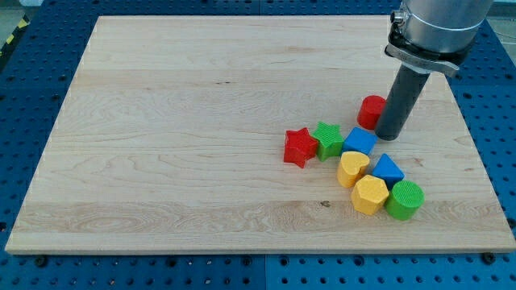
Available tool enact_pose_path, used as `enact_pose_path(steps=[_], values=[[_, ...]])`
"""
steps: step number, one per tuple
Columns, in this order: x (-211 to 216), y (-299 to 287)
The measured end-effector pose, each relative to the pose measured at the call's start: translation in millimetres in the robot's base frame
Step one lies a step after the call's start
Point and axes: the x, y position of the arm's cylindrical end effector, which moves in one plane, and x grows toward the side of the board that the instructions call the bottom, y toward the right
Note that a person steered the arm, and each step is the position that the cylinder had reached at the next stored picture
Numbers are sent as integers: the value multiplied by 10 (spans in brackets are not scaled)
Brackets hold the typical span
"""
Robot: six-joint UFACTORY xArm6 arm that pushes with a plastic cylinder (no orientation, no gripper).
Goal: Slightly move the red circle top diagonally to the green star
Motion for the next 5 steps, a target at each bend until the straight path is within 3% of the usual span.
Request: enact_pose_path(steps=[5], values=[[-29,-168]])
